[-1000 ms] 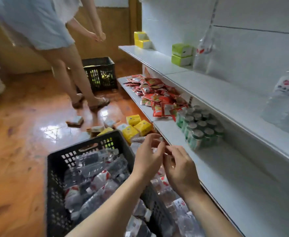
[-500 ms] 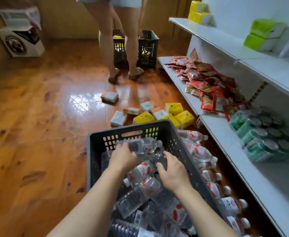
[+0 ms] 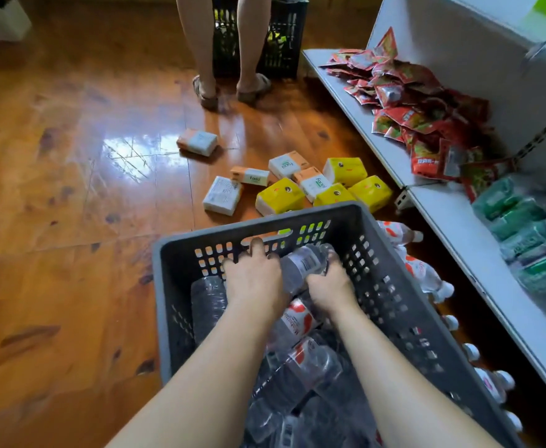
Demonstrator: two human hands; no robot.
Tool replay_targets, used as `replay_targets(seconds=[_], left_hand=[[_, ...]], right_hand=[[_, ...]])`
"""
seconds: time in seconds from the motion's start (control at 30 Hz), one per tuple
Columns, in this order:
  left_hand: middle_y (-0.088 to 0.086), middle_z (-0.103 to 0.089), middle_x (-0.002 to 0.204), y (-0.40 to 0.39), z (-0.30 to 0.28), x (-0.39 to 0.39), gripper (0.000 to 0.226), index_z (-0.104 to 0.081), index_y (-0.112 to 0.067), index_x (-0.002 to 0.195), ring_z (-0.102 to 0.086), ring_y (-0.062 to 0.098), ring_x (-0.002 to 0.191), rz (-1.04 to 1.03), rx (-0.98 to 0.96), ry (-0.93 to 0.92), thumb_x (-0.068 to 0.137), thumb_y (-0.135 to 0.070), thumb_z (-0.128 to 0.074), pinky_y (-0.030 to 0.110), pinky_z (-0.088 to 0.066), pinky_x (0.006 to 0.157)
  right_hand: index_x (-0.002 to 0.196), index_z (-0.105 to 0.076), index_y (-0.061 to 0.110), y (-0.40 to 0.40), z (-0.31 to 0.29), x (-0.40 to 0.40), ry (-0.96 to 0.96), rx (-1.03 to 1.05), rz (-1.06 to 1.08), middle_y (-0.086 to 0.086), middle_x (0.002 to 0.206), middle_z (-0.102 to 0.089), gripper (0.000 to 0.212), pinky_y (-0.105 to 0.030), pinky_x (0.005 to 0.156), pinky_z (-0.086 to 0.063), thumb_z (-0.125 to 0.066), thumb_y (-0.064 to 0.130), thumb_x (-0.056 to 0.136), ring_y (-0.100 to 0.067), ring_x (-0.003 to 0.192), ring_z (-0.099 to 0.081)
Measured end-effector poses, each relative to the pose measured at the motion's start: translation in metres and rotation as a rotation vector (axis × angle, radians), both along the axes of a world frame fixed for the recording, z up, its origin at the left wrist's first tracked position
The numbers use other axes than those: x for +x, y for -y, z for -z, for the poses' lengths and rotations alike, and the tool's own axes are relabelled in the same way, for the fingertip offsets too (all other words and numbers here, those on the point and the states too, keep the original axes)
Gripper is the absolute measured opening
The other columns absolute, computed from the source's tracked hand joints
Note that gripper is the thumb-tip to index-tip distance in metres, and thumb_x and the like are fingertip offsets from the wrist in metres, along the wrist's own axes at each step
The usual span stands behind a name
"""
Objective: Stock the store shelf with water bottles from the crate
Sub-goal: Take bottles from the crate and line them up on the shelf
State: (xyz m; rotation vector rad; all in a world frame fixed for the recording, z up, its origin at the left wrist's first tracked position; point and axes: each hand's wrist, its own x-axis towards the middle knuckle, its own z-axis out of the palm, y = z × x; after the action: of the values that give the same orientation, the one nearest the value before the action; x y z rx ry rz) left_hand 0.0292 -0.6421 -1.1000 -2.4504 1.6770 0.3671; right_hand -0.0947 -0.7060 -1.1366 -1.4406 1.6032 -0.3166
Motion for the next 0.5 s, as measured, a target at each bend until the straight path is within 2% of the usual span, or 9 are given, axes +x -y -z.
replay_targets(seconds=[0.1, 0.17, 0.23, 0.3, 0.37, 0.43, 0.5], left_hand=[[0.008, -0.056, 0.123, -0.002, 0.009, -0.01, 0.058, -0.042, -0.013, 0.132, -0.059, 0.032, 0.111, -0.021, 0.034, -0.113, 0.085, -0.037, -0.068, 0.044, -0.045, 0.085], [0.005, -0.06, 0.11, -0.006, 0.009, -0.005, 0.054, -0.045, -0.015, 0.121, -0.064, 0.028, 0.1, -0.041, 0.027, -0.238, 0.081, -0.038, -0.073, 0.038, -0.048, 0.073], [-0.001, -0.065, 0.099, -0.013, 0.007, 0.006, 0.048, -0.051, -0.018, 0.108, -0.068, 0.021, 0.086, -0.091, 0.049, -0.474, 0.075, -0.041, -0.076, 0.036, -0.057, 0.069], [-0.002, -0.07, 0.093, -0.022, -0.001, 0.016, 0.041, -0.056, -0.022, 0.101, -0.072, 0.018, 0.078, -0.155, 0.018, -0.723, 0.071, -0.039, -0.078, 0.039, -0.062, 0.069], [-0.003, -0.073, 0.092, -0.028, -0.014, 0.018, 0.039, -0.06, -0.023, 0.101, -0.073, 0.013, 0.077, -0.194, -0.049, -0.887, 0.071, -0.037, -0.081, 0.036, -0.063, 0.071], [-0.004, -0.076, 0.094, -0.03, -0.03, 0.013, 0.046, -0.063, -0.025, 0.105, -0.074, 0.012, 0.082, -0.233, -0.129, -1.024, 0.067, -0.039, -0.084, 0.036, -0.061, 0.081], [-0.004, -0.076, 0.1, -0.03, -0.049, 0.001, 0.057, -0.063, -0.027, 0.112, -0.074, 0.014, 0.09, -0.234, -0.185, -1.118, 0.062, -0.042, -0.086, 0.042, -0.058, 0.09]], right_hand=[[0.143, -0.043, 0.036, 0.004, 0.015, -0.007, 0.175, -0.021, 0.058, 0.004, 0.125, -0.065, 0.072, -0.045, 0.108, -0.044, -0.058, 0.013, 0.076, -0.022, 0.117, -0.06], [0.147, -0.04, 0.031, 0.002, 0.017, -0.014, 0.24, -0.025, 0.081, 0.005, 0.126, -0.066, 0.075, -0.047, 0.109, -0.044, -0.063, 0.01, 0.079, -0.018, 0.119, -0.06], [0.149, -0.04, 0.023, -0.003, 0.011, -0.02, 0.308, -0.029, 0.094, 0.002, 0.126, -0.066, 0.071, -0.046, 0.108, -0.046, -0.066, 0.005, 0.085, -0.017, 0.118, -0.061], [0.149, -0.041, 0.02, -0.011, -0.001, -0.027, 0.354, -0.045, 0.096, 0.002, 0.124, -0.067, 0.069, -0.046, 0.102, -0.05, -0.072, 0.013, 0.087, -0.017, 0.115, -0.063], [0.142, -0.05, 0.018, -0.022, -0.012, -0.033, 0.402, -0.042, 0.052, 0.001, 0.118, -0.07, 0.057, -0.046, 0.094, -0.055, -0.071, 0.015, 0.089, -0.02, 0.108, -0.067], [0.134, -0.059, 0.02, -0.035, -0.027, -0.038, 0.44, -0.049, -0.008, -0.001, 0.113, -0.072, 0.044, -0.047, 0.087, -0.059, -0.069, 0.021, 0.091, -0.023, 0.104, -0.07], [0.132, -0.059, 0.034, -0.048, -0.047, -0.049, 0.44, -0.101, -0.07, 0.006, 0.114, -0.072, 0.046, -0.05, 0.086, -0.059, -0.068, 0.04, 0.087, -0.019, 0.107, -0.068]])
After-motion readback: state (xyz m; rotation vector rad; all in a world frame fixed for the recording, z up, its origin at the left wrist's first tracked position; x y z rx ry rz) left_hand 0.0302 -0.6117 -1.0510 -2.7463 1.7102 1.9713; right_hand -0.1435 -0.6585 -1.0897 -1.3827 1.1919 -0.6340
